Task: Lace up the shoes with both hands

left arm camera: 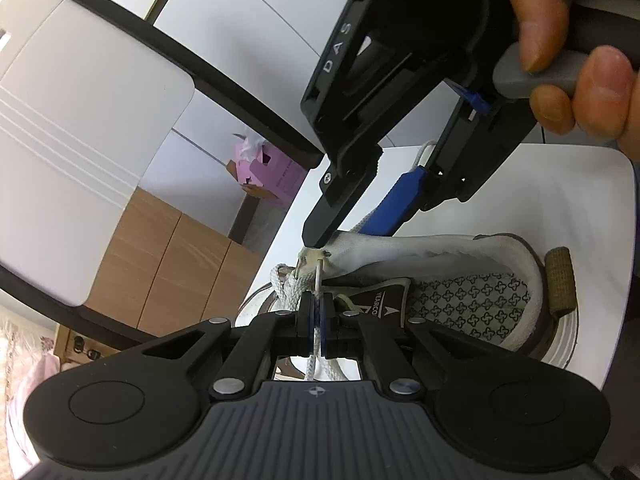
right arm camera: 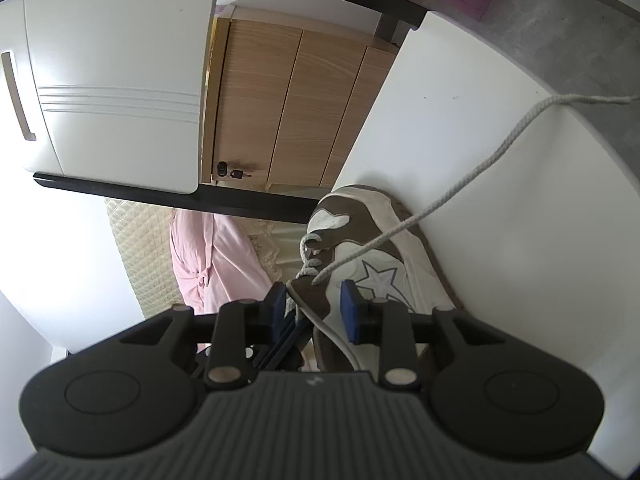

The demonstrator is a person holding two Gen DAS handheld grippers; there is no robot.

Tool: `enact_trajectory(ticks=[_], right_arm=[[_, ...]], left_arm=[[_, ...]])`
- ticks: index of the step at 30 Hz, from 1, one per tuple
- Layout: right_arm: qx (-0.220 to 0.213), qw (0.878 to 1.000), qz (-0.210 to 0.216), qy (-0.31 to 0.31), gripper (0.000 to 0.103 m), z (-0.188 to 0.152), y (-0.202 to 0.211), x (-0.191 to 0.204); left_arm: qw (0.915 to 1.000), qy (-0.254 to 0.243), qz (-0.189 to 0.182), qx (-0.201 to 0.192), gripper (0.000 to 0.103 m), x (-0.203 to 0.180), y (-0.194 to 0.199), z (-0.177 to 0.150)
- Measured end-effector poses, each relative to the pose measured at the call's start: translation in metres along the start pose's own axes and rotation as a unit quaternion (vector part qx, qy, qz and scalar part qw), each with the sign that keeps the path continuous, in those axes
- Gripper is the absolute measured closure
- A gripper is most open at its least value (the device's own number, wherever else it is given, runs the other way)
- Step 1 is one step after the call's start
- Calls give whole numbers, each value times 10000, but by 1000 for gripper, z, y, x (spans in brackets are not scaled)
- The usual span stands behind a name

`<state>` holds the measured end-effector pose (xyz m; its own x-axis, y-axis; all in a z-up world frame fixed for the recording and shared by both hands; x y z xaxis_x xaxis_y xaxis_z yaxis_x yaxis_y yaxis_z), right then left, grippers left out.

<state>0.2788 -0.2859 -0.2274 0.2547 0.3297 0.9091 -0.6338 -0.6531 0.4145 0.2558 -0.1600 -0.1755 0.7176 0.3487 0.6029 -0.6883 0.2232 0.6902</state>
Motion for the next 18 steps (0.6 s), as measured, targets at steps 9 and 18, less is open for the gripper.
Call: enact_trajectory(ticks=[9, 18], right_arm=[[-1, 10000, -42, 63, 72, -1, -2, 1], [-472, 9879, -399, 1426, 72, -6, 10, 33]], left_arm=[[9998, -181, 85, 65, 100, -7, -6, 5], [9998, -107, 91, 102, 100, -8, -12, 9]])
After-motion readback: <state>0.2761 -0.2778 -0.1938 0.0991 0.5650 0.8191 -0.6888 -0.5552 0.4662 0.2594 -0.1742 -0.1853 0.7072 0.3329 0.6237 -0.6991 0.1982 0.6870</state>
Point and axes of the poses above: each gripper's, at about its wrist camera, not at the fingertips, and y roughly against the way its jaws point, x to its left, z to its top, the point moved 5 cm from there along -y, roughly the way its jaws point, and after that the axes turned 4 degrees about -z, right-handed, at the moved point
